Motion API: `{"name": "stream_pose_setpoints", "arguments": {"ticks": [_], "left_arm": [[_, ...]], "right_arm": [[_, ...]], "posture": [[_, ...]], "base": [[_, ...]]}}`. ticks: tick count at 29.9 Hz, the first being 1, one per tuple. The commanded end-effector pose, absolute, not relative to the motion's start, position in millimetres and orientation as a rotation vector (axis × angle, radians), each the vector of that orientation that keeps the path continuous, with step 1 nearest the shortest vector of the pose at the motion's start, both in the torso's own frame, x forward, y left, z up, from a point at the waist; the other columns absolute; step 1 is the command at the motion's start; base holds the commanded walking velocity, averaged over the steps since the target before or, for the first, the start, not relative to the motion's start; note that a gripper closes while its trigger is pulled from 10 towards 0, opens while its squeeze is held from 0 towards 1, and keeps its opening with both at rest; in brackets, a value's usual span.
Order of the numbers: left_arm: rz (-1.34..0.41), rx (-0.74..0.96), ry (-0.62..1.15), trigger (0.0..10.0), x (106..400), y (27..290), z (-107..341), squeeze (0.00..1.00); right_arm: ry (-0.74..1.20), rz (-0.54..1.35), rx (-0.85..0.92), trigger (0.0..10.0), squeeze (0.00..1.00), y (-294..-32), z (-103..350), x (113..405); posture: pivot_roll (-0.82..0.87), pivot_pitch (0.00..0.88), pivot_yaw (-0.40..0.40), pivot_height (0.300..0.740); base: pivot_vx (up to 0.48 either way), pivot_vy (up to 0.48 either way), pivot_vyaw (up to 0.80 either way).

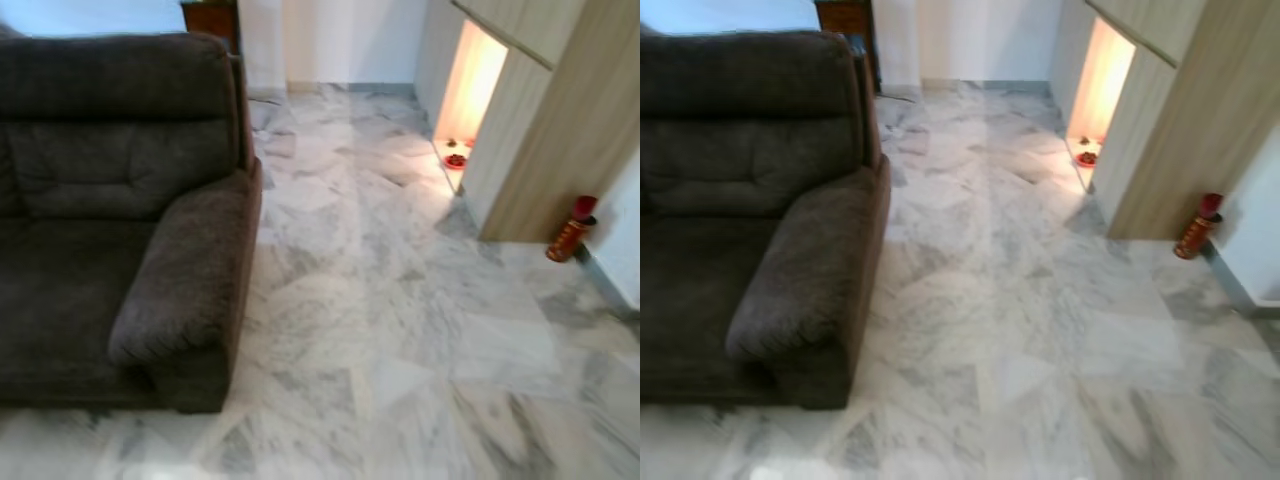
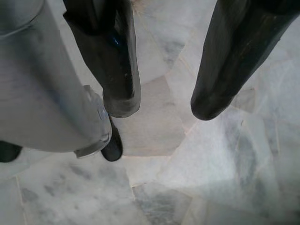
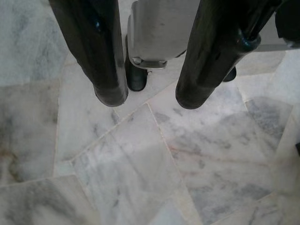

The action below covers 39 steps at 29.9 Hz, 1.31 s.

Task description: Move the pillow to the sofa from floor

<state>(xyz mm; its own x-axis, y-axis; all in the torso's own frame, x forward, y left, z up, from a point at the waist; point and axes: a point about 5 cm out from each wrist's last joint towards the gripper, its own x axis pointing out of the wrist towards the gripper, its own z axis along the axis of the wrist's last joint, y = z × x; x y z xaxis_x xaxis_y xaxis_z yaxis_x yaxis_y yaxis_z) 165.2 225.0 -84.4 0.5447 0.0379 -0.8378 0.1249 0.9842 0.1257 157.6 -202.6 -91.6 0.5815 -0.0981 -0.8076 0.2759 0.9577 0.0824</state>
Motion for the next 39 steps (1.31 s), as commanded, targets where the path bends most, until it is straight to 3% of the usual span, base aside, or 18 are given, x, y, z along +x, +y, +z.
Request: {"name": "stream_pose_setpoints", "arguments": {"ticks": [1, 7, 39], "left_arm": [[-0.058, 0.189, 1.02, 10.0, 160.9, 225.5, -86.5, 0.0], [-0.059, 0.189, 1.018, 10.0, 161.7, 227.2, -85.7, 0.0], [-0.048, 0.193, 1.04, 10.0, 155.3, 232.7, -87.2, 0.0]], "right_arm": [[0.935, -0.231, 0.213, 10.0, 0.0, -204.9, -92.4, 155.2], [0.937, -0.229, 0.213, 10.0, 0.0, -205.2, -92.5, 154.7], [0.942, -0.198, 0.19, 10.0, 0.0, -203.0, -92.8, 154.5]], "posture": [[-0.02, 0.078, 0.017, 0.74], [-0.02, 0.078, 0.016, 0.74], [-0.02, 0.087, 0.014, 0.74]], "base": [[0.0, 0.0, 0.0], [0.0, 0.0, 0.0], [0.0, 0.48, 0.0]]}}
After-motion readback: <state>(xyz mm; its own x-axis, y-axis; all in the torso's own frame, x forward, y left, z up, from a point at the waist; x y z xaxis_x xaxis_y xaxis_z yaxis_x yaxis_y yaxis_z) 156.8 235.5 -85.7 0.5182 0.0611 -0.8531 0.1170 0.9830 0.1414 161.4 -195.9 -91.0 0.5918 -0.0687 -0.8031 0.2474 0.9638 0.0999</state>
